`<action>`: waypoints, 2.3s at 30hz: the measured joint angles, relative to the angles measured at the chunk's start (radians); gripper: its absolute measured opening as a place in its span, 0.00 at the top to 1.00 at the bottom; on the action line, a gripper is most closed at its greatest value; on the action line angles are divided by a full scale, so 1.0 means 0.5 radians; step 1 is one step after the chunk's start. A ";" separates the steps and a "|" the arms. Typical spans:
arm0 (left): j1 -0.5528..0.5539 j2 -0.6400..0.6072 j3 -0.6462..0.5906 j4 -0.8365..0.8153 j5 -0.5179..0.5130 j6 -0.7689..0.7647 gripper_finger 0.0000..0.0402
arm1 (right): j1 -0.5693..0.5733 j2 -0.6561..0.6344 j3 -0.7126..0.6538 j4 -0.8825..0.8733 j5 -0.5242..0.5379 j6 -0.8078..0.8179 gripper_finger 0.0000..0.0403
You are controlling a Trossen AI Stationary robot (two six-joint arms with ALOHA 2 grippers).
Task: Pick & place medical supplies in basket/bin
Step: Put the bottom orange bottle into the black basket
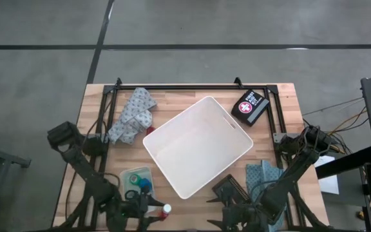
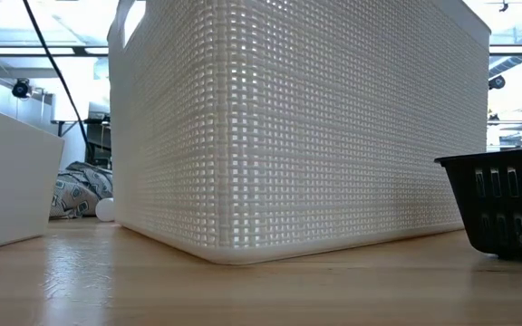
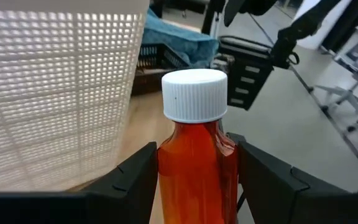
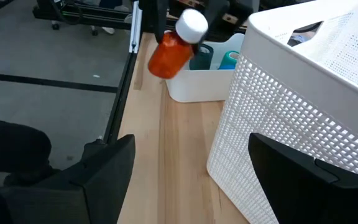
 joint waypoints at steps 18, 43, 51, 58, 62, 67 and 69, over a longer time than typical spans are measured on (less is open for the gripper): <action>0.161 0.359 0.263 0.054 0.221 0.205 0.50 | 0.000 0.001 0.000 0.003 0.000 0.000 0.23; 0.429 0.727 0.500 0.067 0.641 0.128 0.50 | 0.000 0.001 0.000 0.005 -0.001 0.000 0.23; 0.455 0.734 0.499 0.010 0.685 0.025 0.50 | 0.000 0.001 0.000 0.004 -0.001 0.000 0.23; 0.453 0.737 0.499 -0.052 0.686 -0.025 0.49 | 0.000 0.001 0.000 0.004 -0.001 0.000 0.23; 0.447 0.738 0.499 -0.106 0.704 -0.085 0.49 | 0.000 0.001 0.000 0.004 -0.001 0.000 0.23; 0.447 0.738 0.497 -0.142 0.711 -0.114 0.48 | 0.000 0.001 0.000 0.004 -0.001 0.000 0.23; 0.447 0.738 0.497 -0.142 0.714 -0.114 0.48 | 0.000 0.001 0.000 0.004 -0.001 0.000 0.23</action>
